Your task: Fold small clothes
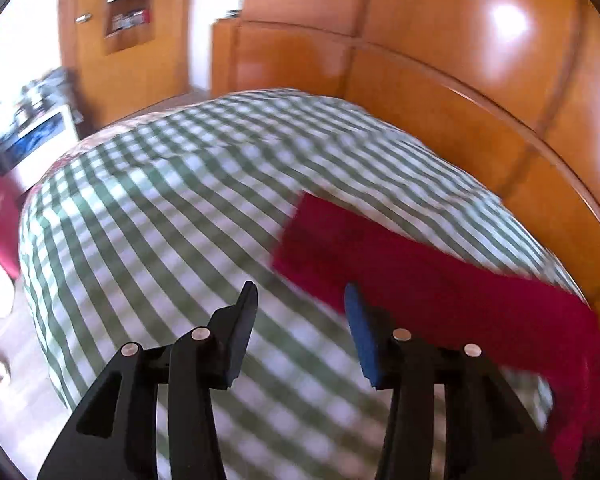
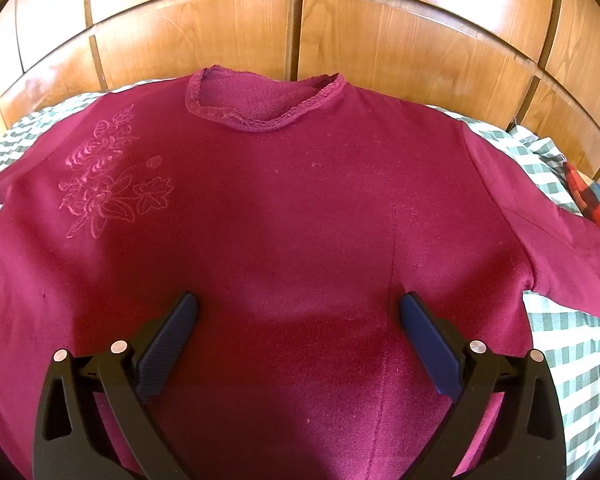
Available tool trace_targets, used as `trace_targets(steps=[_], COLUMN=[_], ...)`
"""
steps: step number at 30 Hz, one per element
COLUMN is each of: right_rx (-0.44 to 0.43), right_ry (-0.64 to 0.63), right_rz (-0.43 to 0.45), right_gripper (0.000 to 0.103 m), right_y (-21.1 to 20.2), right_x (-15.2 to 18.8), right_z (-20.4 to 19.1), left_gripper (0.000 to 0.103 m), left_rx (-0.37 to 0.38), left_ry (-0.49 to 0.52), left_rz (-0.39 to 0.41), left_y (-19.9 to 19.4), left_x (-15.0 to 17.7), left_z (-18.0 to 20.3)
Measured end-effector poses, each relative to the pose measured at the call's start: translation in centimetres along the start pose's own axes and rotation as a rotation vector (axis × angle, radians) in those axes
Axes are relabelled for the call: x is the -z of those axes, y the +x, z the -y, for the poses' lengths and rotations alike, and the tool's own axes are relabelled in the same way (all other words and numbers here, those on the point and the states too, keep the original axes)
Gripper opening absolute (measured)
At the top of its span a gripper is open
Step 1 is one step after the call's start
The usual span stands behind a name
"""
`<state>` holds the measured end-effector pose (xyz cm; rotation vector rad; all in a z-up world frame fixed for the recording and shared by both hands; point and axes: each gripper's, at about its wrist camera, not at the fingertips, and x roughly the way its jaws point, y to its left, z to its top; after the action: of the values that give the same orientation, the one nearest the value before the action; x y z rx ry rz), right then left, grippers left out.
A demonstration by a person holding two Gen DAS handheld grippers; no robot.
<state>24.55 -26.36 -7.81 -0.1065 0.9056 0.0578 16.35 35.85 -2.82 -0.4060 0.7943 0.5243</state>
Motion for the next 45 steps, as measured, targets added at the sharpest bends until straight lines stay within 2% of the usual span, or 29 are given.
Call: trace_targets(steps=[4,7,8,10,12,14,15,18,20,22,25,30,33,34,36,38,39,40,42,45], right_rx=[0.000,-0.007,-0.008,-0.010,-0.015,-0.018,-0.026,-0.020,0.002,0.004,0.018,0.094,0.058,0.019,0.009,-0.012,-0.043,-0.039,-0.011,-0.033], right_ry=[-0.001,0.003,0.004,0.007,0.011,0.012,0.011,0.008,0.003,0.009,0.047,0.172,0.217,0.225,0.201,0.156,0.136,0.117,0.067,0.121], right_rz=[0.000,-0.001,-0.001,-0.001,-0.002,-0.003,-0.008,-0.012,-0.026,-0.052,-0.042,-0.045,-0.088,-0.102,-0.098,-0.089,-0.089,-0.088,-0.083,-0.094], right_gripper=[0.100,0.100,0.100,0.100,0.100,0.100,0.100,0.100,0.100,0.100,0.100,0.100,0.098,0.094,0.089,0.068,0.044,0.029,0.014,0.013], right_y=[0.0,0.0,0.0,0.0,0.0,0.0,0.0,0.0,-0.5,-1.6,-4.3,-8.7,-10.1,-10.8,-11.9,-13.4,-13.9,-14.4,-15.2,-15.3], right_x=[0.0,0.0,-0.1,-0.1,-0.1,-0.2,-0.2,-0.3,-0.4,0.1,2.4,7.8,11.1,12.5,14.0,15.5,15.8,16.1,16.5,17.3], right_z=[0.0,0.1,0.1,0.2,0.2,0.2,0.3,0.2,0.1,0.6,3.1,9.4,11.4,11.7,11.5,11.0,10.8,10.5,10.2,11.8], left_gripper=[0.044,0.044,0.044,0.044,0.044,0.044,0.044,0.043,0.038,0.026,0.011,0.010,0.010,0.010,0.010,0.009,0.009,0.009,0.009,0.009], left_rx=[0.162,0.313,0.369,0.410,0.435,0.416,0.399,0.413,0.404,0.409,0.423,0.444,0.449,0.448,0.452,0.454,0.451,0.447,0.434,0.422], left_ry=[0.133,0.277,0.343,0.425,0.482,0.482,0.466,0.423,0.451,0.443,0.431,0.413,0.412,0.415,0.411,0.404,0.407,0.410,0.415,0.412], left_rz=[-0.014,-0.032,-0.050,-0.085,-0.133,-0.168,-0.166,-0.176,-0.167,-0.180,-0.193,-0.193,-0.191,-0.190,-0.192,-0.194,-0.192,-0.191,-0.186,-0.186], left_y=[-3.0,-5.7,-6.6,-7.9,-8.6,-8.6,-8.6,-9.5,-9.7,-9.2,-9.3,-9.4,-9.5,-9.4,-9.4,-9.6,-9.7,-9.8,-9.9,-9.9], left_x=[4.5,9.2,11.9,15.6,19.4,21.4,21.9,22.5,23.1,22.5,22.4,22.7,22.6,22.6,22.4,22.4,22.4,22.5,22.9,23.0], left_z=[5.7,11.5,13.9,16.2,17.9,17.9,17.4,16.1,16.2,15.6,14.6,13.7,13.9,14.2,14.3,14.2,14.2,14.1,14.0,14.0])
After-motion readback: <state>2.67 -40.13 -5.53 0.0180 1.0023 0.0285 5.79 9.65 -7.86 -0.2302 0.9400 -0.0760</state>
